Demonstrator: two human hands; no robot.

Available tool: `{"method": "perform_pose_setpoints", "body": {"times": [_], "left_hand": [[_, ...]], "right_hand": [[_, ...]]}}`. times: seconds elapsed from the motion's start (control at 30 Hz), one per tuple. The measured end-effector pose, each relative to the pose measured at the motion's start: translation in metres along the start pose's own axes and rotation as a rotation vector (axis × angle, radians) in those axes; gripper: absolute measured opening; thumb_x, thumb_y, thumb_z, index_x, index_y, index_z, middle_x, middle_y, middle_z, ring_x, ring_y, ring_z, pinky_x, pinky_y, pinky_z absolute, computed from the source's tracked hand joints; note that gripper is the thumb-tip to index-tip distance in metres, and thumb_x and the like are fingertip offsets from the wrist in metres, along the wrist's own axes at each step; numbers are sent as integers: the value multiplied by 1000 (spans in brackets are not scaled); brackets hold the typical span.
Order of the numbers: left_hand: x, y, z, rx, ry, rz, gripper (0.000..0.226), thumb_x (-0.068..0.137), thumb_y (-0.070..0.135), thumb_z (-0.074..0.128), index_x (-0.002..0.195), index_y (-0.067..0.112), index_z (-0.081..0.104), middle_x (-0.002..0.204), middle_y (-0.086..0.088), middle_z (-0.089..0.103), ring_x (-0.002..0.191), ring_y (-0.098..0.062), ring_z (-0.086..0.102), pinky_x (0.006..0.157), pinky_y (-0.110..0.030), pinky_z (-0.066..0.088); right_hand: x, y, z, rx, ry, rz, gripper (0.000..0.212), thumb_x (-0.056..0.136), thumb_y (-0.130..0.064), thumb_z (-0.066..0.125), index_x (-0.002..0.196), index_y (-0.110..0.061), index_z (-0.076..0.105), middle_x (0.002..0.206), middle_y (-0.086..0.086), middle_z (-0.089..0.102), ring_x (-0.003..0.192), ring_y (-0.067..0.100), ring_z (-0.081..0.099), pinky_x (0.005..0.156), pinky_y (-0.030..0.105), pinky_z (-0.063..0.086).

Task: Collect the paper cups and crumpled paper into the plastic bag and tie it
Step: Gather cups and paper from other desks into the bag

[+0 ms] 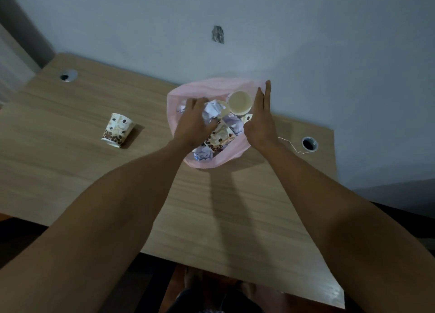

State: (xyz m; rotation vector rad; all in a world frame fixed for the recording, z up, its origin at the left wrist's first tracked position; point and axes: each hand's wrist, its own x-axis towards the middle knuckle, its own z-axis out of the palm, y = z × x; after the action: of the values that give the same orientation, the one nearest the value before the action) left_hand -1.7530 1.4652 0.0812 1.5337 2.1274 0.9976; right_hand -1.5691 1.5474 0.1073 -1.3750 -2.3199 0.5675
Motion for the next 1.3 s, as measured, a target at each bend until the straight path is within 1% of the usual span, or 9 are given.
{"method": "perform_pose_setpoints", "body": {"times": [0.1, 0.2, 0.3, 0.4, 0.57, 0.77, 1.07, 1.2, 1.3], "left_hand": [[18, 6, 18, 98, -23, -89, 82, 85, 49, 72, 151, 19, 34, 152, -12, 36, 128, -33, 52, 99, -47, 51], [10, -3, 20, 224, 104, -61, 57, 89, 51, 64, 130, 14, 54, 133, -10, 51, 112, -31, 59, 84, -43, 53], [-10, -23, 5, 262, 189, -46, 34, 92, 43, 58, 109, 13, 58, 116, -10, 54, 99, -31, 59, 72, -41, 48], [-25, -55, -16, 311, 257, -106, 25, 91, 30, 57, 108, 12, 59, 114, -13, 55, 101, -35, 58, 71, -39, 44], [-38, -112, -56, 461, 232, -335, 55, 80, 28, 61, 133, 18, 50, 150, -16, 39, 136, -39, 38, 105, -52, 35], [-45, -169, -71, 505, 182, -518, 68, 91, 37, 62, 151, 35, 30, 167, -15, 11, 151, -40, 16, 112, -56, 27], [-46, -179, -72, 498, 134, -626, 80, 92, 41, 65, 157, 33, 19, 134, -27, 46, 123, -46, 46, 101, -53, 36], [-52, -139, -68, 254, 371, -304, 81, 78, 45, 68, 145, 15, 34, 131, -12, 51, 116, -34, 54, 95, -48, 45], [-53, -104, -55, -47, 288, 38, 63, 78, 32, 70, 130, 9, 42, 115, -6, 50, 95, -23, 55, 83, -42, 50]], "right_hand": [[1, 1, 4, -3, 24, -23, 105, 71, 24, 56, 160, -7, 10, 169, -4, -18, 110, 23, 59, 48, 23, 33], [0, 3, 8, 13, 30, -38, 106, 70, 25, 57, 160, -5, 11, 169, -3, -17, 130, 22, 52, 48, 18, 31], [1, 2, 8, 6, 20, -26, 106, 72, 24, 56, 161, -7, 9, 169, -4, -18, 106, 22, 60, 46, 18, 28], [4, -3, 7, -29, 7, -17, 104, 74, 23, 57, 161, -8, 8, 169, -3, -19, 86, 19, 56, 45, 20, 27], [7, -8, 16, -71, 15, -49, 105, 76, 20, 59, 161, -8, 4, 169, 1, -17, 85, 30, 62, 45, 24, 30], [10, -6, 26, -91, 50, -69, 106, 74, 22, 59, 161, -7, 6, 169, 1, -16, 96, 33, 62, 48, 34, 41], [6, -6, 28, -117, 39, -65, 106, 73, 23, 59, 161, -6, 6, 169, 1, -15, 106, 35, 60, 53, 41, 50], [7, -8, 23, -119, 23, -41, 109, 73, 23, 60, 161, -8, 4, 169, 0, -18, 94, 34, 62, 50, 39, 47], [6, -12, 22, -125, 16, -12, 110, 72, 22, 64, 160, -8, 5, 168, -1, -20, 86, 33, 62, 50, 39, 47]]}}
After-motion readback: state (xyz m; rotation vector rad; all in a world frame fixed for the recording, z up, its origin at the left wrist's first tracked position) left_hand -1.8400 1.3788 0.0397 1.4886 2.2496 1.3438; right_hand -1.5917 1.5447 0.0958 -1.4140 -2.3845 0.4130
